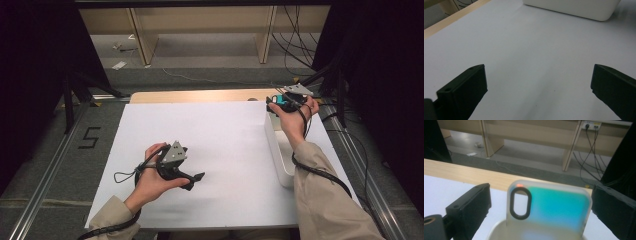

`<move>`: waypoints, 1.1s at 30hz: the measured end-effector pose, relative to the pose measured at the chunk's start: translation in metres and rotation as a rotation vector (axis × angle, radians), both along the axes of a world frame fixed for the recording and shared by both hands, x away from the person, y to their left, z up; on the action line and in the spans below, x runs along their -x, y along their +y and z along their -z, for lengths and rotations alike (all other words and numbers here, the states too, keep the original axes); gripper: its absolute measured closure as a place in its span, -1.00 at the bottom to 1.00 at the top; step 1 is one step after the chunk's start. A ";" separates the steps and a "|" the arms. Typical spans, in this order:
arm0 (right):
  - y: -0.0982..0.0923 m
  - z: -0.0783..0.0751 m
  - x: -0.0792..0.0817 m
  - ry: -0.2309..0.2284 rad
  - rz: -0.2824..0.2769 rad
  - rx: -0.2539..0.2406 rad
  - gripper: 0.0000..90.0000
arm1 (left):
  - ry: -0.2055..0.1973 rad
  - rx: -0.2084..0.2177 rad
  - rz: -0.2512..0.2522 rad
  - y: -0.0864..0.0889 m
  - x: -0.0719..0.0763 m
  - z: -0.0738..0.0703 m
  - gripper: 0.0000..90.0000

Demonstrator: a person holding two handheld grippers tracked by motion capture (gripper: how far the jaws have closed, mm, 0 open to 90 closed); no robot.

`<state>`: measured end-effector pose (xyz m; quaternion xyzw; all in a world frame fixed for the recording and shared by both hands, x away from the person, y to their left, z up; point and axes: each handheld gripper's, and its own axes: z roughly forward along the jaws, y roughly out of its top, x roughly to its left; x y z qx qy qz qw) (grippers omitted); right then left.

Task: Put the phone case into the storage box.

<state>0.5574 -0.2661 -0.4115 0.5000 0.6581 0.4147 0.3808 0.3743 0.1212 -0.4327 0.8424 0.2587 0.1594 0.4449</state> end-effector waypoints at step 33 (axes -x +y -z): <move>-0.008 -0.024 0.010 -0.063 -0.054 -0.062 -0.59 | 0.000 0.001 -0.002 0.001 0.000 -0.001 -1.00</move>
